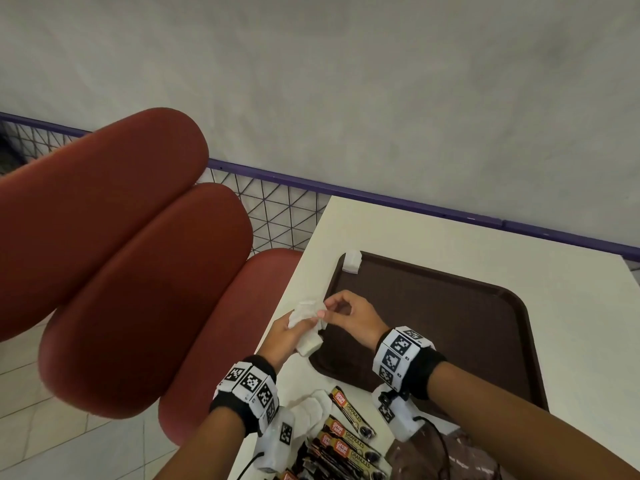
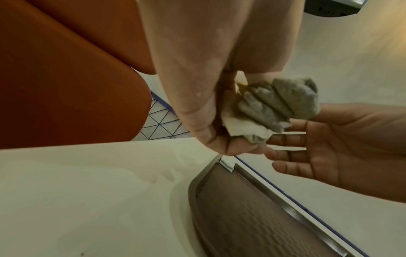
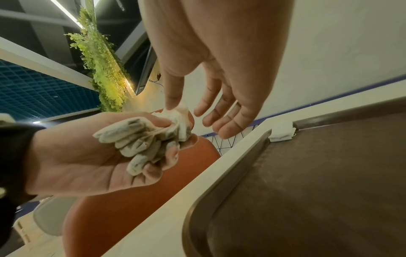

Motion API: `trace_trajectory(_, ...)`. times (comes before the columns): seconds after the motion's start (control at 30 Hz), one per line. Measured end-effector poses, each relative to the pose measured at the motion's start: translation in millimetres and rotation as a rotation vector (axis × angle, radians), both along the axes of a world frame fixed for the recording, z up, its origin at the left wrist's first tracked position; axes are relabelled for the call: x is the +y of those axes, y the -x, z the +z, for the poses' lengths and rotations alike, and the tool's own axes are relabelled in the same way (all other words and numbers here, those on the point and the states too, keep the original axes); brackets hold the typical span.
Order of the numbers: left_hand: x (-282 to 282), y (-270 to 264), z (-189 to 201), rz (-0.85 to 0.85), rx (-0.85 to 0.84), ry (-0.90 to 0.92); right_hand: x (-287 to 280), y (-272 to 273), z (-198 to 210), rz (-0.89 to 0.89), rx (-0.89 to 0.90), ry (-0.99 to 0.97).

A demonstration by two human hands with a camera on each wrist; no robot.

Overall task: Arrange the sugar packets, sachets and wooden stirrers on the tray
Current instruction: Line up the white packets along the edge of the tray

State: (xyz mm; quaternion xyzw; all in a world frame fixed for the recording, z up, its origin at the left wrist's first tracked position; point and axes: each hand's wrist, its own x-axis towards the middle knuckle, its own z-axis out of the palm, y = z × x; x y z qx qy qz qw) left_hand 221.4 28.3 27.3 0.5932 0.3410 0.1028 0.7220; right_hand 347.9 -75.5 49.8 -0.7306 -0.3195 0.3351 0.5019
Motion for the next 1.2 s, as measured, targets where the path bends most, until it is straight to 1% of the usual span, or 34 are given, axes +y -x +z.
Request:
trace_trajectory(0.1,0,0,1,-0.02,0.019,-0.022,-2,1,0,-0.003,-0.031,-0.004)
trace_trajectory(0.17,-1,0,3,-0.02,0.036,-0.034,-2,-3,-1,-0.056,-0.038,-0.03)
trace_trajectory(0.23,-3,0,2,-0.019,0.036,-0.028,-1,-6,0,-0.124,0.033,-0.049)
trace_trajectory(0.33,-4,-1,4,-0.019,0.025,-0.037,-3,-5,1,-0.17,0.126,-0.11)
trace_trajectory(0.4,-4,-4,6,-0.01,0.021,-0.038,-5,-5,0,-0.173,0.113,-0.143)
trace_trajectory(0.5,-3,-7,4,-0.004,0.033,-0.045,-9,-6,-5,-0.14,0.044,-0.156)
trace_trajectory(0.6,-2,-11,3,-0.004,0.043,-0.064,-10,-8,-14,-0.105,0.065,-0.144)
trace_trajectory(0.67,-2,-14,3,0.012,0.054,-0.072,-7,-12,-23,-0.159,0.088,-0.14)
trace_trajectory(0.73,-1,-16,2,0.027,0.055,-0.051,-2,-20,-31,-0.258,0.098,-0.133)
trace_trajectory(0.83,4,-14,-2,0.074,0.088,-0.005,6,-40,-42,-0.383,0.037,-0.077)
trace_trajectory(0.9,11,-13,-5,0.099,0.087,0.064,14,-56,-48,-0.425,-0.034,-0.026)
trace_trajectory(0.97,18,-10,-9,0.121,0.104,0.111,22,-69,-51,-0.433,-0.096,0.023)
trace_trajectory(1.03,25,-7,-12,0.144,0.156,0.094,35,-80,-56,-0.431,-0.138,0.07)
trace_trajectory(1.2,37,0,-15,0.196,0.207,0.116,64,-96,-67,-0.454,-0.19,0.154)
